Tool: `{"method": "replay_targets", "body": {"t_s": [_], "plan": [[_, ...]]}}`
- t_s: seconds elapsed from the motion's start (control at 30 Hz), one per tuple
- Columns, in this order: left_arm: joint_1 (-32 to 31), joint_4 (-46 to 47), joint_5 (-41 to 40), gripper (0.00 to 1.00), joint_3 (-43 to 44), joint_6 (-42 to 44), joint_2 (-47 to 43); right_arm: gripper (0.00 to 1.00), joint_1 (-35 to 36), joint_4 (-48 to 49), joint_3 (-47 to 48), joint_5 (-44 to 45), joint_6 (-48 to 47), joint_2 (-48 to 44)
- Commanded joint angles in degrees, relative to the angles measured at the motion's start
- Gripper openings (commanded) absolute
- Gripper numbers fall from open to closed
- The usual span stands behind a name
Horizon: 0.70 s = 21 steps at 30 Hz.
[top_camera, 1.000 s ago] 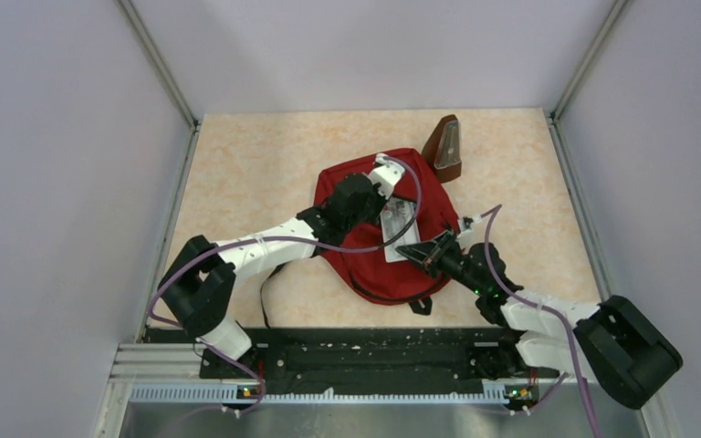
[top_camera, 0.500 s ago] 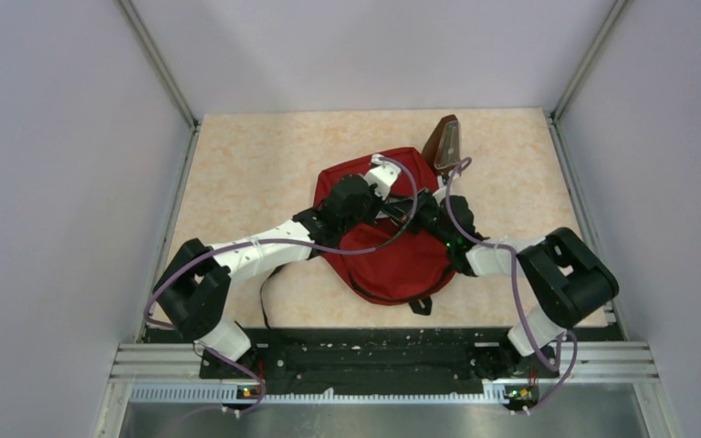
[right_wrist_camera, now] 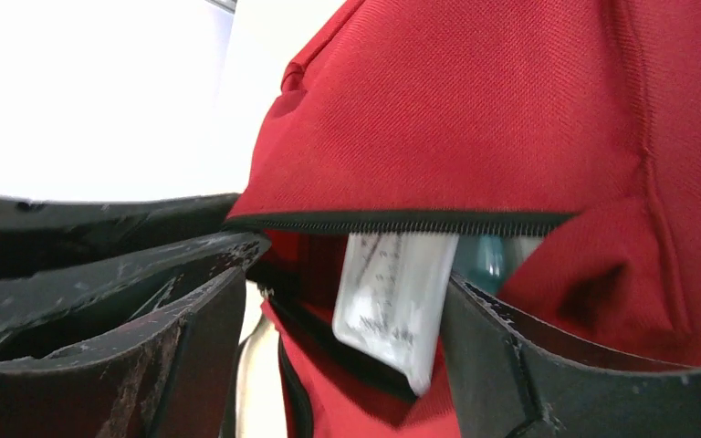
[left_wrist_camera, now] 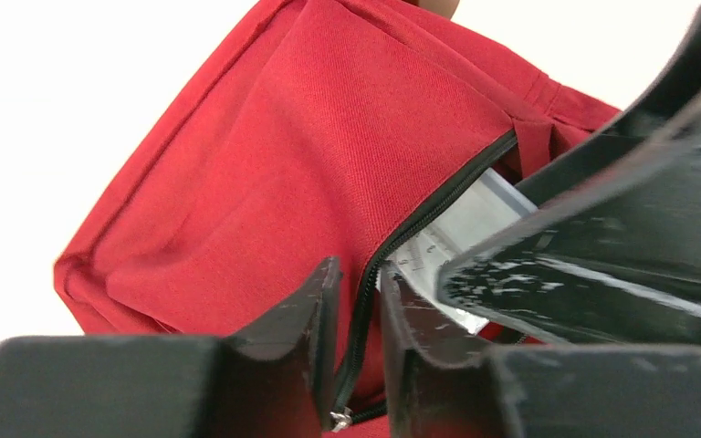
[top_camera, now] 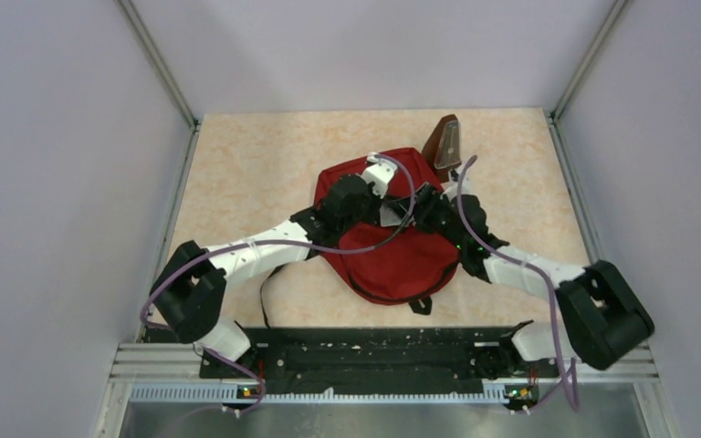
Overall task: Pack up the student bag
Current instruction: Place the stationery in the student bag.
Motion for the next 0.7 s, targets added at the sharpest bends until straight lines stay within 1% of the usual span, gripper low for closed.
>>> {"method": "replay_targets", "body": {"t_s": [0.0, 0.07, 0.13, 0.2, 0.27, 0.37, 0.43, 0.6, 0.67], "plan": [[-0.2, -2.2, -1.3, 0.38, 1.3, -4.6, -4.9, 0.74, -0.4, -9.3, -2.7, 3.7, -8.0, -9.7], [-0.2, -5.4, -1.0, 0.52, 1.6, -5.9, -6.2, 0.73, -0.4, -12.6, -3.4, 4.7, -9.9, -12.7], [-0.2, -7.5, -0.4, 0.61, 1.4, -8.0, -7.6, 0.69, -0.4, -15.3, -3.8, 6.5, -11.7, -14.4], [-0.2, -10.8, -0.6, 0.67, 0.6, -10.9, -9.7, 0.64, -0.4, -16.7, -3.9, 6.8, -13.0, -14.5], [-0.1, -11.7, -1.5, 0.71, -1.2, -13.5, -11.8, 0.57, -0.4, -16.4, -4.1, 6.4, -13.9, -14.0], [0.6, -11.7, -1.3, 0.75, -4.6, -18.0, -15.3, 0.47, -0.4, -14.2, -4.4, 5.2, -14.3, -12.4], [1.4, -11.5, -0.5, 0.76, -7.0, -20.9, -17.4, 0.41, -0.4, -13.3, -3.8, 3.3, -14.5, -11.3], [3.0, -10.3, 0.1, 0.77, -12.3, -25.3, -22.8, 0.21, -0.3, -12.4, -2.1, 2.2, -14.4, -9.8], [3.6, -10.9, -0.1, 0.77, -13.4, -26.1, -24.3, 0.18, -0.3, -13.3, -1.3, 2.3, -14.5, -10.0]]}}
